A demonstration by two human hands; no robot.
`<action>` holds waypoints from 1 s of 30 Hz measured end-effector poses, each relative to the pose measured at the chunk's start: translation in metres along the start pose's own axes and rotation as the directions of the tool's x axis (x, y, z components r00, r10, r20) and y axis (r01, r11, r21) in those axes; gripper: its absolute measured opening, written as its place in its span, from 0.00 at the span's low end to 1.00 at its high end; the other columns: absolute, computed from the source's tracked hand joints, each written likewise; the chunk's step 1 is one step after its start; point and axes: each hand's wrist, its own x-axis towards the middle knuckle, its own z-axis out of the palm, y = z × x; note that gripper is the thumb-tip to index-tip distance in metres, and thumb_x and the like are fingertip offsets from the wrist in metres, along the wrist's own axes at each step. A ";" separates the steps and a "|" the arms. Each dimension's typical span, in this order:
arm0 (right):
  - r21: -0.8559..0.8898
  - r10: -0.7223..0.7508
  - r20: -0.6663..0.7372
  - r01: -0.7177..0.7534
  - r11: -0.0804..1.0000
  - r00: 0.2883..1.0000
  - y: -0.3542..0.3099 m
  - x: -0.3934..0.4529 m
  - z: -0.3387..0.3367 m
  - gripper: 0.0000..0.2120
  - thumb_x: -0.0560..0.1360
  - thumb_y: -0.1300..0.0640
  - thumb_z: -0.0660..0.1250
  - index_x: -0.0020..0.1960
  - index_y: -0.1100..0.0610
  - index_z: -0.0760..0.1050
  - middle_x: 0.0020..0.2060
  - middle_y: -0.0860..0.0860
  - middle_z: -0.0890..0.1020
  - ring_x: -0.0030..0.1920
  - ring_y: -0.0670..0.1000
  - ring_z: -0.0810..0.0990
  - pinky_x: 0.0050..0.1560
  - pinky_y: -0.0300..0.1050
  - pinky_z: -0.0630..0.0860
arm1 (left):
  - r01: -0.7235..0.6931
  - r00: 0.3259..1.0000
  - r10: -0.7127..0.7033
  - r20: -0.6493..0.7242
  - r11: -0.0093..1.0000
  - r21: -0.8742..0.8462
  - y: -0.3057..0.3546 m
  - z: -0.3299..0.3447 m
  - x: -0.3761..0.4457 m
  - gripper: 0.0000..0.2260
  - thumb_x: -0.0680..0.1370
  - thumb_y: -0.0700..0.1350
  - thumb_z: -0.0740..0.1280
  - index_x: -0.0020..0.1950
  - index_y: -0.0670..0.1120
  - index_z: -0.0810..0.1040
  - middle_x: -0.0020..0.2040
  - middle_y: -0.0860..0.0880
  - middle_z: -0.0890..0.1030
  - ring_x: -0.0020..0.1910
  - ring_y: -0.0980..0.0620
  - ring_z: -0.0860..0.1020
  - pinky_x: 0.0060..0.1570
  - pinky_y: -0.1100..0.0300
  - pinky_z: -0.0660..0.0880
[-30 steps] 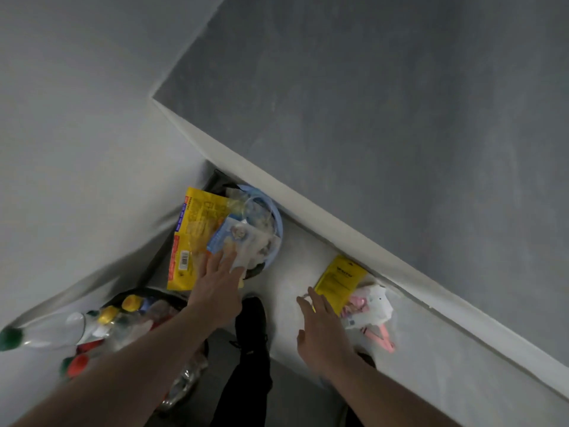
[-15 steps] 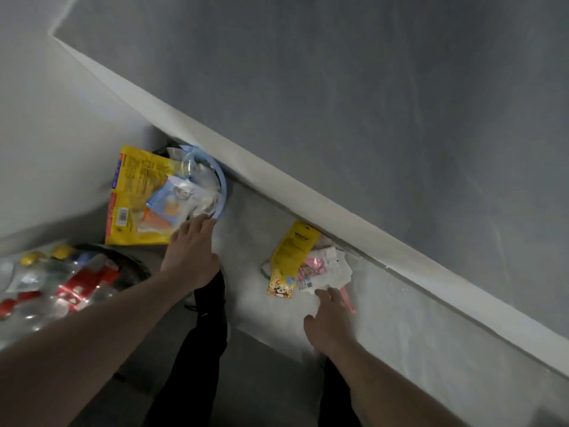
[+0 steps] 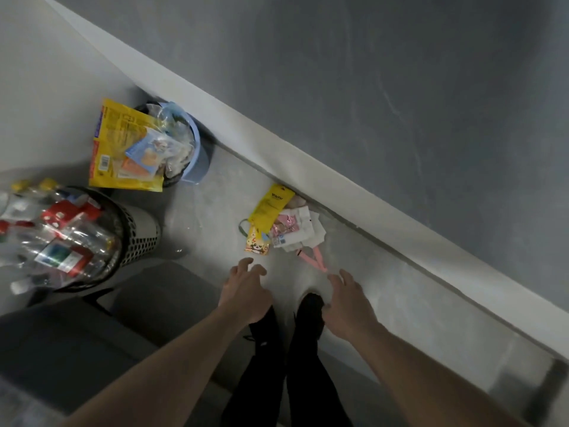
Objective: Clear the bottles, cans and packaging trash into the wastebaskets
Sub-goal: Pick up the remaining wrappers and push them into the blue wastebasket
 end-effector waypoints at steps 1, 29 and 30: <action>-0.010 0.007 0.015 -0.007 1.000 1.000 0.008 -0.007 0.001 0.31 0.80 0.56 0.62 0.80 0.52 0.56 0.81 0.53 0.52 0.79 0.57 0.55 0.74 0.53 0.65 | -0.009 1.000 0.009 0.013 1.000 -0.011 0.006 0.007 -0.006 0.23 0.78 0.49 0.66 0.73 0.54 0.71 0.79 0.51 0.57 0.76 0.46 0.60 0.72 0.48 0.66; -0.147 -0.114 0.016 0.115 0.982 0.993 0.065 0.180 0.000 0.38 0.78 0.46 0.67 0.81 0.53 0.53 0.80 0.53 0.57 0.78 0.58 0.60 0.75 0.54 0.64 | 0.229 0.932 -0.281 -0.228 0.946 -0.230 0.020 0.094 0.165 0.34 0.74 0.50 0.71 0.76 0.49 0.62 0.77 0.47 0.60 0.71 0.40 0.65 0.67 0.45 0.69; -0.106 -0.113 0.010 0.114 0.988 0.994 0.061 0.200 0.011 0.38 0.77 0.46 0.68 0.81 0.53 0.54 0.79 0.54 0.58 0.76 0.58 0.63 0.73 0.55 0.66 | 0.223 0.928 -0.282 -0.242 0.943 -0.246 0.015 0.099 0.186 0.34 0.73 0.50 0.72 0.76 0.49 0.61 0.77 0.46 0.60 0.71 0.40 0.65 0.67 0.44 0.69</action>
